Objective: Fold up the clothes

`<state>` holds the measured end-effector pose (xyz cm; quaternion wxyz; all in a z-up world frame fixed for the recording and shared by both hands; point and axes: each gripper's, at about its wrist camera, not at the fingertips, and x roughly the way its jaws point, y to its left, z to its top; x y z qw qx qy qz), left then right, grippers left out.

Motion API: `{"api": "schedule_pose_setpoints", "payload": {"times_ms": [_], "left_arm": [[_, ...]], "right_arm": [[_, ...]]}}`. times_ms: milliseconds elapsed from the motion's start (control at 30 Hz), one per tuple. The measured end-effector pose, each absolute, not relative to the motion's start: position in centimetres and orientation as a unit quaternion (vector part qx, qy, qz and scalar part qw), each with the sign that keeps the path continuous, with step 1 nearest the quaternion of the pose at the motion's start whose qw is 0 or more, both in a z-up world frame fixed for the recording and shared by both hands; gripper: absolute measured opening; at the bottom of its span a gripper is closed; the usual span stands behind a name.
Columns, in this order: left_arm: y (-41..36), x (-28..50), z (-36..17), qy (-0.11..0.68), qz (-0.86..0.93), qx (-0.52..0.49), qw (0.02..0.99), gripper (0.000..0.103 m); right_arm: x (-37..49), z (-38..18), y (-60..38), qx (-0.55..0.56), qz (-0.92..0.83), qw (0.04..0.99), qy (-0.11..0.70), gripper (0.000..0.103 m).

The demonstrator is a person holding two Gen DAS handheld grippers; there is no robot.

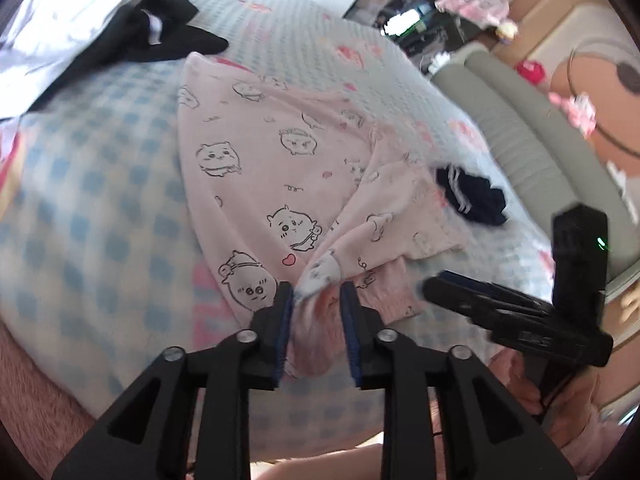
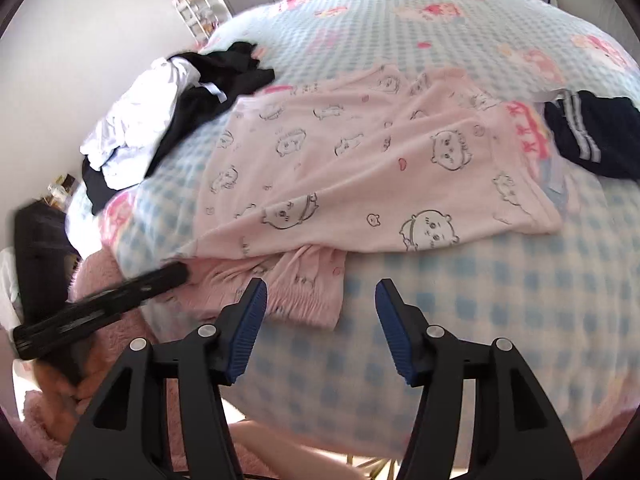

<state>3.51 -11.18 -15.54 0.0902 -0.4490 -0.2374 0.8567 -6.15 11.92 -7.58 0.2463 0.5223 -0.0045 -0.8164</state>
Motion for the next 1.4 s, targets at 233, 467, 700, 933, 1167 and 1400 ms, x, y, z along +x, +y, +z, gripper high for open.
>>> {"api": "schedule_pose_setpoints", "payload": {"times_ms": [233,467,700,933,1167,1400], "left_arm": [[-12.7,3.8,-18.7,-0.241,0.83,-0.502,0.041,0.028],[-11.3,4.8,-15.0,-0.224,0.867,-0.441,0.068,0.027],[-10.8,2.8,-18.1,-0.182,0.838,-0.514,0.014,0.031],[-9.4,1.8,-13.6,-0.173,0.872,-0.452,0.079,0.031],[0.5,-5.5,-12.5,-0.071,0.87,-0.441,0.211,0.039],[9.1,-11.5,-16.2,-0.042,0.829,-0.489,0.267,0.044]], "right_arm": [[-6.8,-11.5,12.0,0.551,-0.807,0.211,0.007,0.056],[-6.6,-11.2,12.1,0.547,-0.81,0.21,0.007,0.056],[-6.4,-11.0,12.4,0.548,-0.809,0.213,-0.001,0.055],[-5.5,-8.3,17.9,0.522,-0.831,0.176,-0.069,0.055],[-6.4,-6.3,25.4,0.499,-0.857,0.078,-0.103,0.056],[-6.4,-7.5,28.3,0.509,-0.848,0.056,-0.138,0.056]]}}
